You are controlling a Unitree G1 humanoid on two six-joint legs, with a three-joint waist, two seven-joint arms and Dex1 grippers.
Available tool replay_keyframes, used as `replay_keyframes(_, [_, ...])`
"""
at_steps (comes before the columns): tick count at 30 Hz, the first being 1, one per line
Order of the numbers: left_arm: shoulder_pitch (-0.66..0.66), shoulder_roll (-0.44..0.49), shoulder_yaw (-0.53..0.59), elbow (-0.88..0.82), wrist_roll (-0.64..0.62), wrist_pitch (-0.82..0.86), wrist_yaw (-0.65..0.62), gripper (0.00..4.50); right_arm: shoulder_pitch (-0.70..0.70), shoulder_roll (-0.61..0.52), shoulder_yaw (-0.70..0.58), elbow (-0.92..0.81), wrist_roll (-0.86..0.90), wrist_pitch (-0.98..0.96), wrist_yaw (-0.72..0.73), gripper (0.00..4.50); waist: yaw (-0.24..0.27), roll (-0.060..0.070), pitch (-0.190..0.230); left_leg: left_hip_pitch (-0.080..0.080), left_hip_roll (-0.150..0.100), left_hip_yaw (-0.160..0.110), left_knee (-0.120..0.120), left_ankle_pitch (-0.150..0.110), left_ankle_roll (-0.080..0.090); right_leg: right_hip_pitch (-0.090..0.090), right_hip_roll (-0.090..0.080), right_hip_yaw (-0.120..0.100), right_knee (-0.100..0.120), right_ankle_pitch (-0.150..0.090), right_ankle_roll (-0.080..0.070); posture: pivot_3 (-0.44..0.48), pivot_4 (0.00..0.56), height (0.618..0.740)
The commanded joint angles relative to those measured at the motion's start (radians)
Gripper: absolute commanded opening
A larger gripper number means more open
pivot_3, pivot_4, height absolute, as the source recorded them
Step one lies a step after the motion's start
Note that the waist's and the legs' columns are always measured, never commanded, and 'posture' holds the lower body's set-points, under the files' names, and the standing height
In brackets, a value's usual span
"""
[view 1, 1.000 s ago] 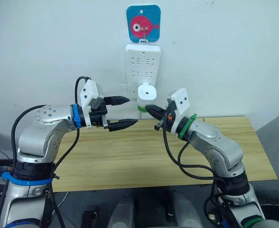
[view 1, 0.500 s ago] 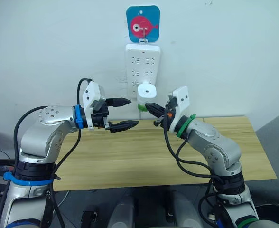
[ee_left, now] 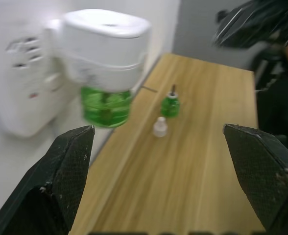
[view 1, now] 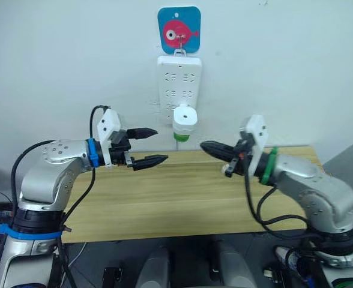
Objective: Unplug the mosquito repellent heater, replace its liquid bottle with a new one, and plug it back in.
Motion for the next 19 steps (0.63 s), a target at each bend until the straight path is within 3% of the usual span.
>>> replay_keyframes(1, [0.013,0.056,0.07,-0.047,-0.024,0.034,0.016,4.5,-0.027,-0.078,-0.105,-0.027,0.081,0.006,0.061,1.26,0.001,0.0,0.0,0.0,0.0,0.0,0.0,0.0,0.0,0.0,0.0,0.0,0.0,0.0,0.0,0.036,0.17,0.74])
replay_keyframes(10, [0.036,0.169,0.188,-0.033,-0.08,0.092,0.009,4.5,-0.053,-0.191,-0.118,-0.025,0.12,-0.016,0.117,4.41,0.006,0.0,-0.001,0.0,0.001,0.001,0.0,0.0,0.0,0.0,-0.001,0.0,0.0,0.0,0.0,0.068,0.166,0.74])
replay_keyframes(19, [0.029,0.161,0.18,0.0,-0.057,0.032,0.015,4.5,-0.058,-0.188,-0.097,0.016,0.08,-0.05,0.1,4.46,0.027,-0.001,-0.001,-0.001,0.0,0.001,0.0,0.0,0.0,0.0,-0.001,0.0,-0.001,0.0,0.0,0.079,0.163,0.74])
